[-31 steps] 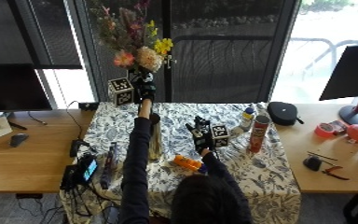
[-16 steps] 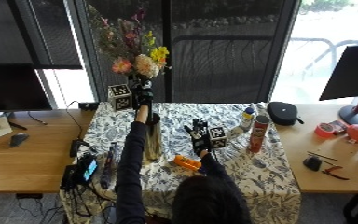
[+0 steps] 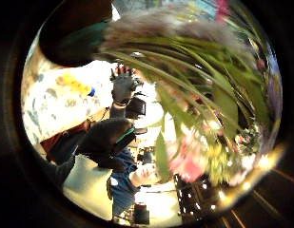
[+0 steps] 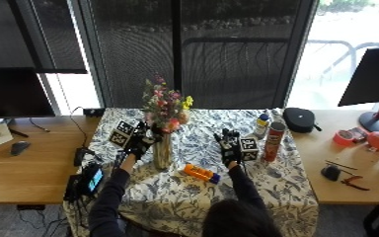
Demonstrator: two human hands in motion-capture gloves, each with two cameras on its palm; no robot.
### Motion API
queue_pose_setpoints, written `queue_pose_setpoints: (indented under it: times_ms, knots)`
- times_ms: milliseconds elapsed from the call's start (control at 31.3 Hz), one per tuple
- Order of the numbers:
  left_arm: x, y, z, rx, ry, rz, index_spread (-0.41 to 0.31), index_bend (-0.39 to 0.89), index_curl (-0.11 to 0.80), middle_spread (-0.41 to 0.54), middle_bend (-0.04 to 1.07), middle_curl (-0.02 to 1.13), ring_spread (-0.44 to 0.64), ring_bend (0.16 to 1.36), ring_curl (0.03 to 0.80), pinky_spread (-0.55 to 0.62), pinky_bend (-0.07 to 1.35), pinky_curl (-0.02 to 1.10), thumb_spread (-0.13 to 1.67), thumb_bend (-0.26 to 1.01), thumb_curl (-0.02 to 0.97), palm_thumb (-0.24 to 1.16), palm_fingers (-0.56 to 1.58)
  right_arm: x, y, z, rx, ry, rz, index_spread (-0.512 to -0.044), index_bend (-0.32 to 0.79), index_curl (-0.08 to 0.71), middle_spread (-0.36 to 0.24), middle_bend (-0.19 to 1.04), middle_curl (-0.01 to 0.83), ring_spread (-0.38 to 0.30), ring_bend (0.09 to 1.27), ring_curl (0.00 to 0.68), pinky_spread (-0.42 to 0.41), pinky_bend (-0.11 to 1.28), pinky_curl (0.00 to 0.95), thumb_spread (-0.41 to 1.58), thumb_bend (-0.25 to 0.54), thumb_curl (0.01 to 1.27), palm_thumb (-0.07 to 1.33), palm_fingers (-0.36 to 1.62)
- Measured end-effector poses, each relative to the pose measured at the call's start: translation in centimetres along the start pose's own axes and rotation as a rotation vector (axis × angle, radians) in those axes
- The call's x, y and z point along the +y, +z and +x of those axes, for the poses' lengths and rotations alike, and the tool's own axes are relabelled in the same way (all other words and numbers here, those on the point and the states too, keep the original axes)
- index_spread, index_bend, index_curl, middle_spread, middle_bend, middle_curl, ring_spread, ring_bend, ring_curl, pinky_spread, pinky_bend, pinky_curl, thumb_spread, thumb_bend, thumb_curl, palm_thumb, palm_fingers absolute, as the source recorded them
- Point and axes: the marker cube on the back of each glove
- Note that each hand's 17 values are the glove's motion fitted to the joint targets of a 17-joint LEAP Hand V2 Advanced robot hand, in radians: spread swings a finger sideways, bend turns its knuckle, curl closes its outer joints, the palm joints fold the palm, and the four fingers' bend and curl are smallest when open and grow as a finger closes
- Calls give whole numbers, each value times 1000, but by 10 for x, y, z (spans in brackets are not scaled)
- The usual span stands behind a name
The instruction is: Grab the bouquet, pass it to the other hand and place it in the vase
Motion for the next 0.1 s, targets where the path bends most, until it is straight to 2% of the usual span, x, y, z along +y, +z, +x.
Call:
queue_pose_setpoints:
  times_ms: [64,96]
  knots:
    - [4,-4,-5,-33,7,21,22,-12,450,171,167,464,258,519,370,319,376,453,874,-44,341,347,-148,-1,-13,5,12,49,40,-381,169,276,-9,166,323,81,318,320,245,424,374,1102,-22,370,601,106]
    - [5,-7,-7,-52,16,34,36,-8,431,195,164,444,285,520,359,341,375,442,867,-42,341,346,-149,0,-17,4,-13,23,38,-378,189,284,-9,159,319,82,318,319,245,417,371,1102,-22,370,601,117]
